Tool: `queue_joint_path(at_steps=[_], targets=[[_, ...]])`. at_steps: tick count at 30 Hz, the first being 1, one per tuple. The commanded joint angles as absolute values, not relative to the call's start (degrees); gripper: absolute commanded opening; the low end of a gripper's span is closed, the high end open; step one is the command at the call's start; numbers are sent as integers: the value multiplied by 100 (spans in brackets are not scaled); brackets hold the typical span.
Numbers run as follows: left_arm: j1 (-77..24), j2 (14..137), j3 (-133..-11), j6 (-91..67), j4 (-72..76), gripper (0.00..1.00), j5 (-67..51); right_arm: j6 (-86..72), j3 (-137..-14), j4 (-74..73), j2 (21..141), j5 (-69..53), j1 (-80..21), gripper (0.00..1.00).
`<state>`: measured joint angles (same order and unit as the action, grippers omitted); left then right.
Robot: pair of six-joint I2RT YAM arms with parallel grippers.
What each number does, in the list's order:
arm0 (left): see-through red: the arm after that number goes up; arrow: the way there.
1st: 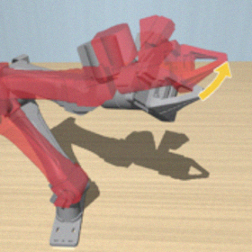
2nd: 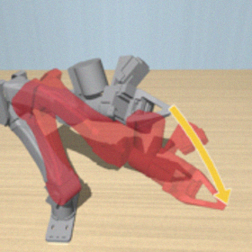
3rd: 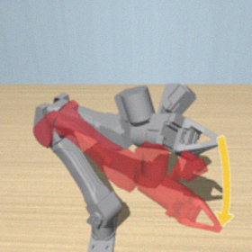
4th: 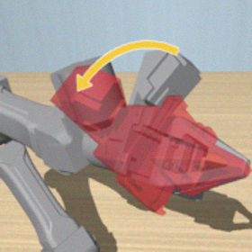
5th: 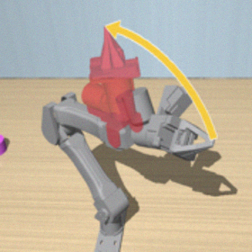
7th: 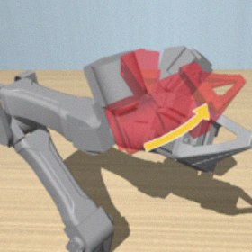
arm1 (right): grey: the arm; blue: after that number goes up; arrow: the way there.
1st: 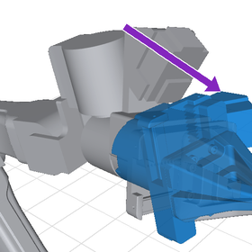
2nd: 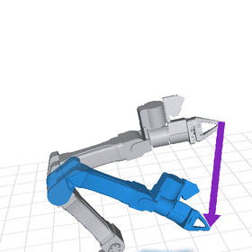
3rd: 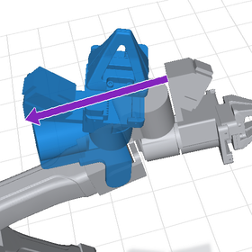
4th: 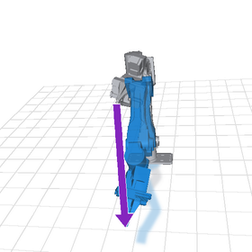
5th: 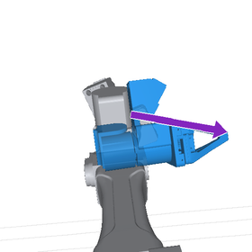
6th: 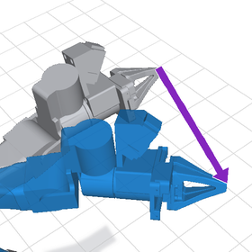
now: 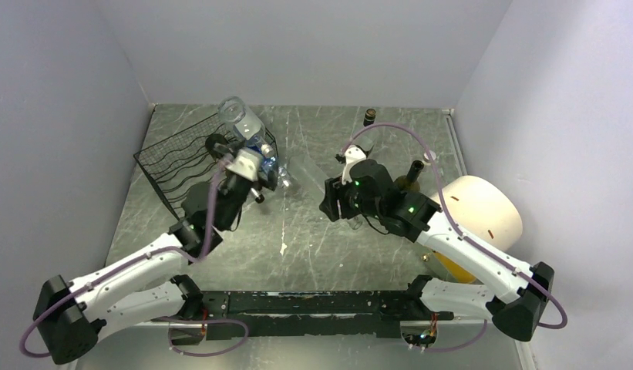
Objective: Put the wine bottle on the wine rack
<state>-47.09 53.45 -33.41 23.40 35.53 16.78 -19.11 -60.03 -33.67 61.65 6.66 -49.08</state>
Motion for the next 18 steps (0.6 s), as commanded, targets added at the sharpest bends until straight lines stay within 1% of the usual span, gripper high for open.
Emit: queue_joint_path(at_steps=[1, 3, 7, 11, 15, 18], targets=[[-4687, 5240, -4718, -1489, 691, 99, 4244, -1868, -5921, -2578, 6058, 459, -4909, 0], [-4686, 5315, -5263, -2008, -517, 99, 4097, -1859, -5888, -2496, 6032, 373, -4949, 0], [-4687, 5358, -5925, -2445, -1684, 99, 3392, -1887, -5835, -2342, 6033, 222, -5080, 0], [-4687, 5274, -6290, -2578, -2070, 99, 2822, -1883, -5802, -2256, 6129, 269, -5359, 0], [-4685, 5039, -6568, -2659, -2371, 99, 2616, -1824, -5554, -1812, 6302, 550, -5961, 0], [-4685, 4772, -6510, -2632, -2432, 99, 2651, -1879, -5480, -1461, 6733, 821, -6457, 0]])
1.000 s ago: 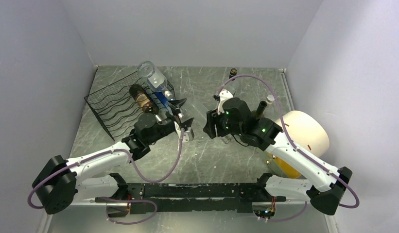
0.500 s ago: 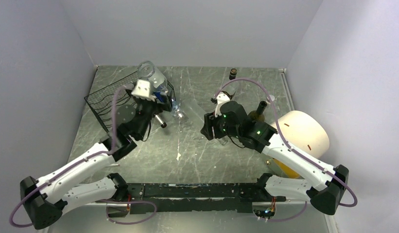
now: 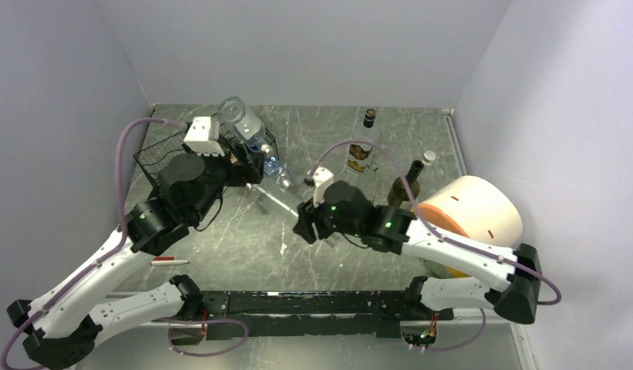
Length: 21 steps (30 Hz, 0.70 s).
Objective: Put the wine bottle on the wine rack
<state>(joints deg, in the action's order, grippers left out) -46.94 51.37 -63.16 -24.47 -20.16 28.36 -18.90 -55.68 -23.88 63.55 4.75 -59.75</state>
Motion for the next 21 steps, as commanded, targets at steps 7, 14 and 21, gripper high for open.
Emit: queue_joint_path(at_steps=[7, 14, 21], targets=[[-4687, 4086, -5908, -2550, -2398, 99, 3837, -2112, -5610, -157, 8225, 1635, -7205, 0], [-4685, 4127, -6228, -2417, -2821, 99, 4087, -2592, -6878, 9, 9955, 2229, -7501, 0], [-4688, 4137, -6257, -2467, -3211, 99, 4221, -2455, -7809, -13, 10889, 2445, -7529, 0]])
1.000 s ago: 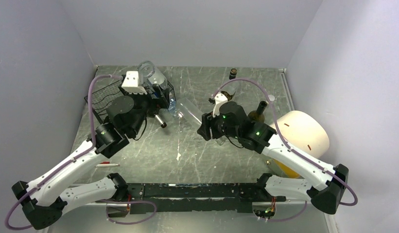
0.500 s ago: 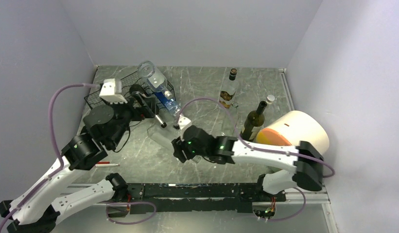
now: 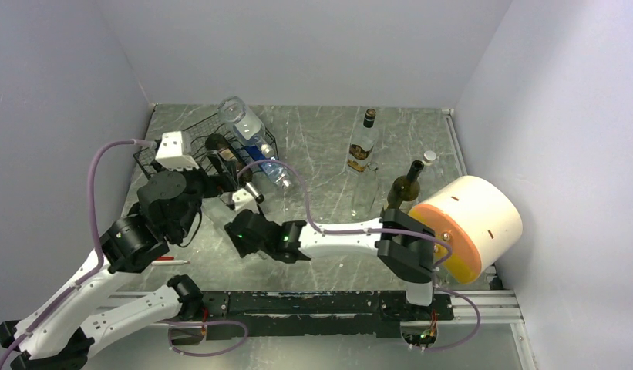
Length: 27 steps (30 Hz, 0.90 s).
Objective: Put the wine bottle on the wine rack
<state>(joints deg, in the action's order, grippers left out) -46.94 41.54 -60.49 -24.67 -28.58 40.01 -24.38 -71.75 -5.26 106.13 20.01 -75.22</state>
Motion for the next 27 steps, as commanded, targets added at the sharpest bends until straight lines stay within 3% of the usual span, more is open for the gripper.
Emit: queue_joint_path(at_steps=[1, 11, 27], targets=[[-4685, 4133, -6287, -2469, -3240, 99, 4251, -2407, -7959, -48, 11022, 2467, -7524, 0], [-4685, 4122, -6396, -2640, -3469, 99, 4581, -2290, -8933, -317, 11914, 2540, -7468, 0], [-4689, 4118, -6359, -2802, -3509, 99, 4347, -1945, -9301, 769, 12571, 2719, -6975, 0]])
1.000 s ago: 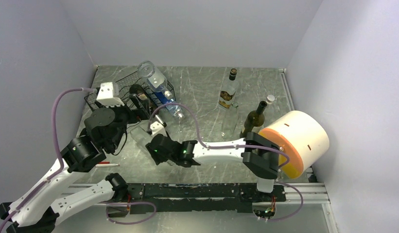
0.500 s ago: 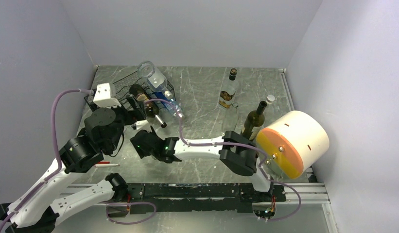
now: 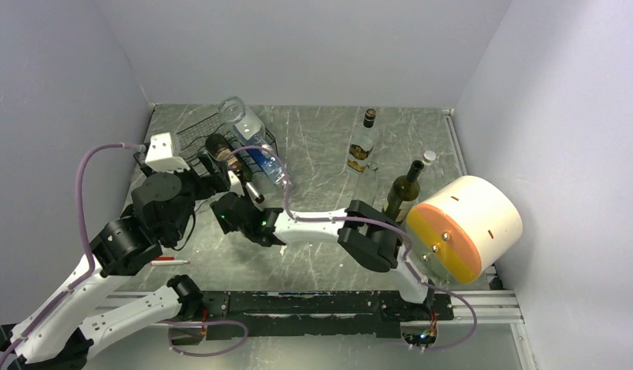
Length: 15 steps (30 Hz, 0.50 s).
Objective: Put the wine bottle on the wine rack
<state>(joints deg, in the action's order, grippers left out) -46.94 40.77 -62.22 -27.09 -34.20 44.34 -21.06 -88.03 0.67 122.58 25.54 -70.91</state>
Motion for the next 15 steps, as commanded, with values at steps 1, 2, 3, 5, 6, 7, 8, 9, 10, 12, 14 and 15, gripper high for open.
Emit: queue_joint_path(at_steps=[1, 2, 3, 5, 6, 7, 8, 9, 10, 12, 14, 15], targets=[[-4687, 4138, -6390, -2813, -3541, 99, 4335, -1898, -9429, 785, 12675, 2717, -6948, 0], [-4689, 4159, -6410, -2832, -3580, 99, 4326, -1847, -9583, 790, 12821, 2685, -6899, 0], [-4685, 4172, -6415, -2857, -3613, 99, 4325, -1767, -9739, 784, 12931, 2598, -6858, 0], [-4691, 4176, -6405, -2875, -3669, 99, 4318, -1605, -10128, 665, 13165, 2526, -6795, 0], [-4691, 4167, -6384, -2857, -3677, 99, 4293, -1563, -10314, 504, 13268, 2516, -6753, 1], [-4692, 4166, -6361, -2837, -3670, 99, 4259, -1582, -10474, 400, 13352, 2507, -6711, 3], [-4685, 4158, -6341, -2817, -3651, 99, 4250, -1616, -10578, 358, 13405, 2441, -6665, 3], [-4689, 4157, -6330, -2828, -3648, 99, 4289, -1643, -10643, 375, 13452, 2380, -6617, 4], [-4687, 4151, -6324, -2861, -3643, 99, 4342, -1668, -10689, 408, 13503, 2340, -6587, 4], [-4689, 4145, -6299, -2862, -3558, 99, 4351, -1716, -10790, 474, 13619, 2320, -6549, 5], [-4688, 4142, -6256, -2836, -3454, 99, 4265, -1767, -10969, 488, 13800, 2297, -6499, 7], [-4686, 4150, -6233, -2823, -3413, 99, 4207, -1788, -11094, 469, 13901, 2292, -6483, 9]])
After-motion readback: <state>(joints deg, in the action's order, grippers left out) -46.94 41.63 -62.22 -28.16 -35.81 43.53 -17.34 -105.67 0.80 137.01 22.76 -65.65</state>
